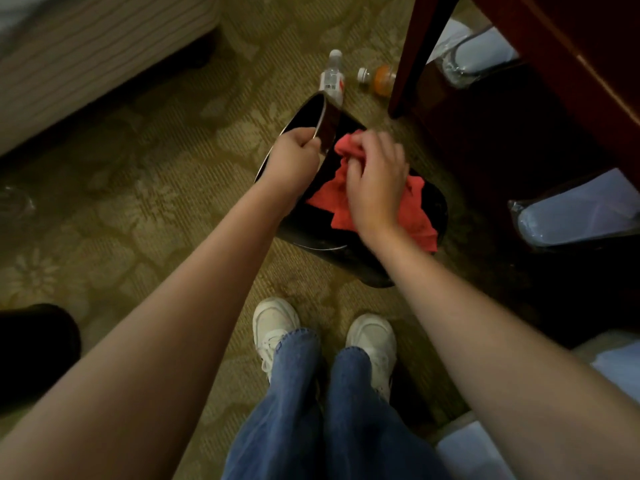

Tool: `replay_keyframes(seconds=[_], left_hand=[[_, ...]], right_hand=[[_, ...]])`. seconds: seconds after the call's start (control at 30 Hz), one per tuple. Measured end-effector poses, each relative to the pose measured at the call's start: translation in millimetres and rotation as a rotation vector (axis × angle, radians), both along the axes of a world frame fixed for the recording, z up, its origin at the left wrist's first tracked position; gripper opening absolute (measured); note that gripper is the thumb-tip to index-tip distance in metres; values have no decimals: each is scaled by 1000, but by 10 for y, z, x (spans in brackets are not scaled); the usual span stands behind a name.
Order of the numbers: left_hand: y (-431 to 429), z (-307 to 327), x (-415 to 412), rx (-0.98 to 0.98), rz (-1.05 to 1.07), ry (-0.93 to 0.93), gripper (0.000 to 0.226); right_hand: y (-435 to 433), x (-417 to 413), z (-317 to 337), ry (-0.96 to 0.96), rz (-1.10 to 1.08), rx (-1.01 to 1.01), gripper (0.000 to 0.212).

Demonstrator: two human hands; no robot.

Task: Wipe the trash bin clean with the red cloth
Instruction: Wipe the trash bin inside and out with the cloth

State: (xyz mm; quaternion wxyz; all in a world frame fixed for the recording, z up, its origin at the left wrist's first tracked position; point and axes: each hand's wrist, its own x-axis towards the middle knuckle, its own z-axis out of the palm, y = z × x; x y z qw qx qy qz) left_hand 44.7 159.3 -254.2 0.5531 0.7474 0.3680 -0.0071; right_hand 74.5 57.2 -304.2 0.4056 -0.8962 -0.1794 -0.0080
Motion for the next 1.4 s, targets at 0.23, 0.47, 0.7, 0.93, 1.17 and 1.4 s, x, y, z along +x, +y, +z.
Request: replay_keyframes(seconds=[0.23, 0.47, 0.7, 0.93, 1.17, 1.4], left_hand=[[24, -49, 23, 15, -14, 22, 25], [-10, -6, 12, -1, -2, 47, 28], [27, -26, -67, 14, 34, 38, 28], [22, 38, 8, 10, 16, 59, 26], [77, 6, -119, -18, 24, 31, 28], [150, -12, -179, -127, 51, -6, 31]], right_hand=[[-145, -703, -258, -71, 91, -39, 20], [121, 92, 53, 167, -256, 55, 9], [-199, -787, -299, -17, 49, -61, 23], [205, -234, 87, 93, -156, 23, 17], [62, -486, -72, 62, -76, 7, 22], [-103, -599, -208, 14, 57, -30, 29]])
